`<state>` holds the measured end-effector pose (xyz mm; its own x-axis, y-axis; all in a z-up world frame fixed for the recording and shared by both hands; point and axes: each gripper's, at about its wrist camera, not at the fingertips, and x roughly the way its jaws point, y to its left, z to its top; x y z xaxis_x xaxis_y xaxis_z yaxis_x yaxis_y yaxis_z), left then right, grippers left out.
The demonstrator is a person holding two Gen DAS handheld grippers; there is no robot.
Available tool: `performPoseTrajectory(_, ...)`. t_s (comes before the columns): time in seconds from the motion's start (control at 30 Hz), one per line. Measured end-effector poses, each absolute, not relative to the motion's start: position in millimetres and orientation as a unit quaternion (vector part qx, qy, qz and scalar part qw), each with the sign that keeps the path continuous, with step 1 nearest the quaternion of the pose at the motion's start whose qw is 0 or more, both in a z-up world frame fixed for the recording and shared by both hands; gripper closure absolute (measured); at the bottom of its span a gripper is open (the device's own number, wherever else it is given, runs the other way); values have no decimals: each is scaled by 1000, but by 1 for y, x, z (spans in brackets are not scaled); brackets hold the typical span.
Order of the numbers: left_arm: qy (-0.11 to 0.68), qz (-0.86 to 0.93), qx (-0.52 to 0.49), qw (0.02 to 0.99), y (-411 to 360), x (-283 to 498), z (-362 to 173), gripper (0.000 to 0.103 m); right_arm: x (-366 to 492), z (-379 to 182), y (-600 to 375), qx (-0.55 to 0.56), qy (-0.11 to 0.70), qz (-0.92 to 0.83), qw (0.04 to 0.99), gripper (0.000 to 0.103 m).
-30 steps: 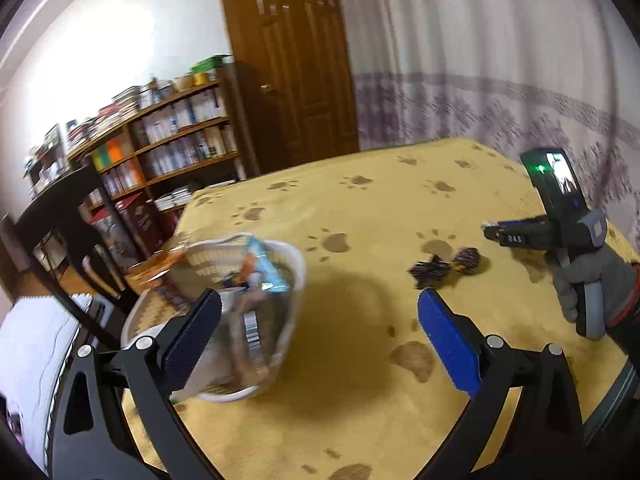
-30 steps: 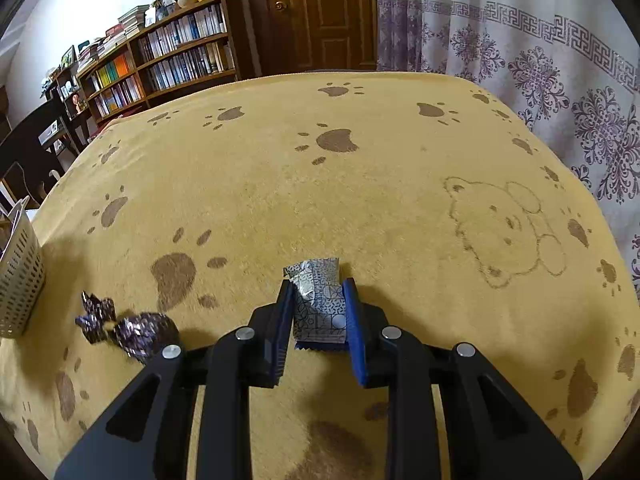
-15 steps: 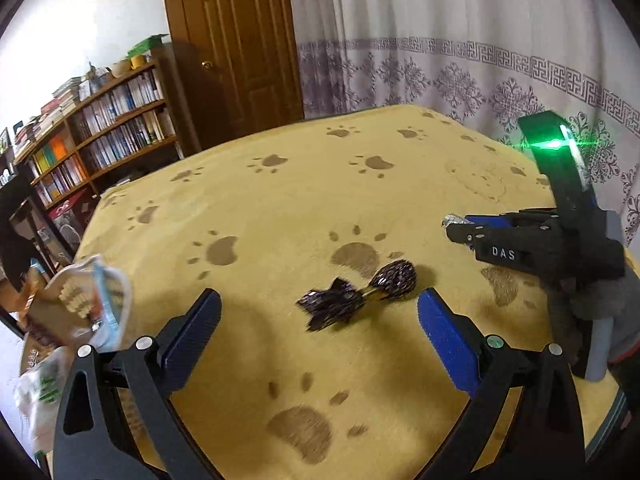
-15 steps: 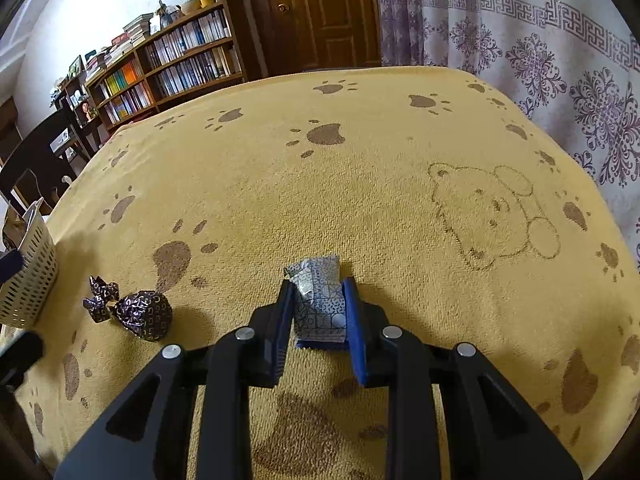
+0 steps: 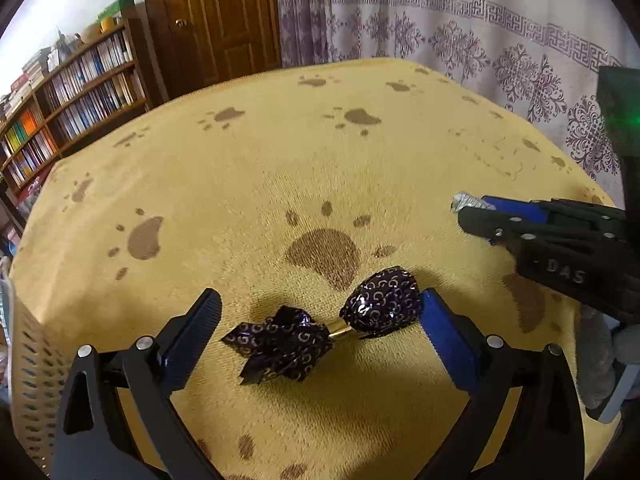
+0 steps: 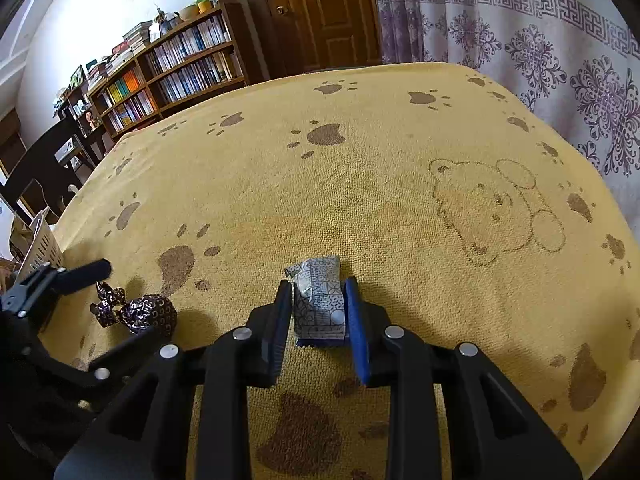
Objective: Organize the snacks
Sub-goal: 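Grasp the purple wrapped candy with the left tool while the right tool holds the silver packet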
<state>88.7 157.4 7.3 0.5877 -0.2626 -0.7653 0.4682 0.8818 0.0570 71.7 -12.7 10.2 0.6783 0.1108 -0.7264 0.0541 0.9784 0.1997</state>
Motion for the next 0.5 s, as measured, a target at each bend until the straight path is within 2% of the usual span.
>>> performPoseTrajectory(0.03,410,-208,127,879,157,91,5,8,72,10,-13,103,401,16,910,74)
performPoseTrajectory(0.07,414,-210,125,877,156,92,4,19,72,10,-13,103,400,20,910,72)
performPoseTrajectory(0.17,411,-218,122,877,155,90,5,32,72,11,-10,101,400,28,910,65)
performPoseTrajectory(0.3,399,-219,131,881,154,83,6,39,73,11,-10,102,400,29,910,65)
performPoseTrajectory(0.5,366,-208,135,897,159,67,23,39,72,11,-9,97,400,26,911,65)
